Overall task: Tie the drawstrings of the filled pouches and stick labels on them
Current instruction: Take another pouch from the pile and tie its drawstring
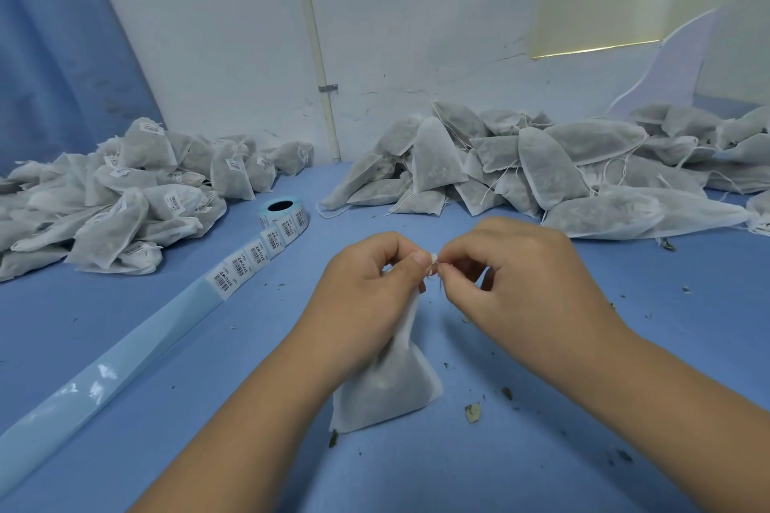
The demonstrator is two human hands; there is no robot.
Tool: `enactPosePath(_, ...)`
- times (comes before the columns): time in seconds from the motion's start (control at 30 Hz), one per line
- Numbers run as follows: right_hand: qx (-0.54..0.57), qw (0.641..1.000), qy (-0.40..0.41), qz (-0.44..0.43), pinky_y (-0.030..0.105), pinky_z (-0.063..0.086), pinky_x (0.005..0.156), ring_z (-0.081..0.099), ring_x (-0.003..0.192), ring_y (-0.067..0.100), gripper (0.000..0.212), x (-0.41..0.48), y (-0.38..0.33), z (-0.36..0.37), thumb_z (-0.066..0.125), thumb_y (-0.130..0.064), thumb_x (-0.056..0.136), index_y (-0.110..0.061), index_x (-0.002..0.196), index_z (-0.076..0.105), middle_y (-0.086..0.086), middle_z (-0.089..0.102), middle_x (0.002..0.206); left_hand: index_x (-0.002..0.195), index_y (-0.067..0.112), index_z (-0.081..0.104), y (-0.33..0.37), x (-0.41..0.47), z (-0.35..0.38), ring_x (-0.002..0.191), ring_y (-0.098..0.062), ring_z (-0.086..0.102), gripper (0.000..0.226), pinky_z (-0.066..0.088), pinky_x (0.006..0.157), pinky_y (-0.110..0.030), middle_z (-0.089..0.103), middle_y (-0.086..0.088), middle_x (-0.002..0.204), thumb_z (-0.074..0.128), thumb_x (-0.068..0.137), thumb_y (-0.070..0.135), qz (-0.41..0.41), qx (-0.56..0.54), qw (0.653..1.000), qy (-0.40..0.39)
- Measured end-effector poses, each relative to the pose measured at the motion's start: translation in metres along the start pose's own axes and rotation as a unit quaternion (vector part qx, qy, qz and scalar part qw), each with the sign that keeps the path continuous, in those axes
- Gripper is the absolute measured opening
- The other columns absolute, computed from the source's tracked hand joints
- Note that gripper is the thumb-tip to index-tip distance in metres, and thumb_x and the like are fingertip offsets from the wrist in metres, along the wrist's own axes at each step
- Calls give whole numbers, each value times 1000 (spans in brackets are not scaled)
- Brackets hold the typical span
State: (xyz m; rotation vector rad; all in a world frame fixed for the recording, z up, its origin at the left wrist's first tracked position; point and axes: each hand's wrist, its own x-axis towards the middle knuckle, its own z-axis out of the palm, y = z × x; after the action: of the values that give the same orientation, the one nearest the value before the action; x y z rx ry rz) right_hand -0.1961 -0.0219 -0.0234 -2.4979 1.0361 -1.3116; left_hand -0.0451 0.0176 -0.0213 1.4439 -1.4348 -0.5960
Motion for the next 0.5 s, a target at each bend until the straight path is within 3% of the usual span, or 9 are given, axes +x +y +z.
enactPosePath(0.27,50,996,-24,65,16,44,62,58,71,5,15,1,1,1,68,-19,77,-29,66,69,-10,61,63,64,34,63,-2,0,1,53,-4,51,31,40,63,-29,60,17,60,60,93,24,5,7,1000,-1)
enactPosePath(0.5,124,981,-70,131,13,42,50,53,50,4,17,3,4,-1,67,-17,76,-23,61,66,-8,62,59,64,34,63,-4,1,2,54,-6,52,27,41,64,-30,58,19,55,64,90,25,-1,20,1000,13)
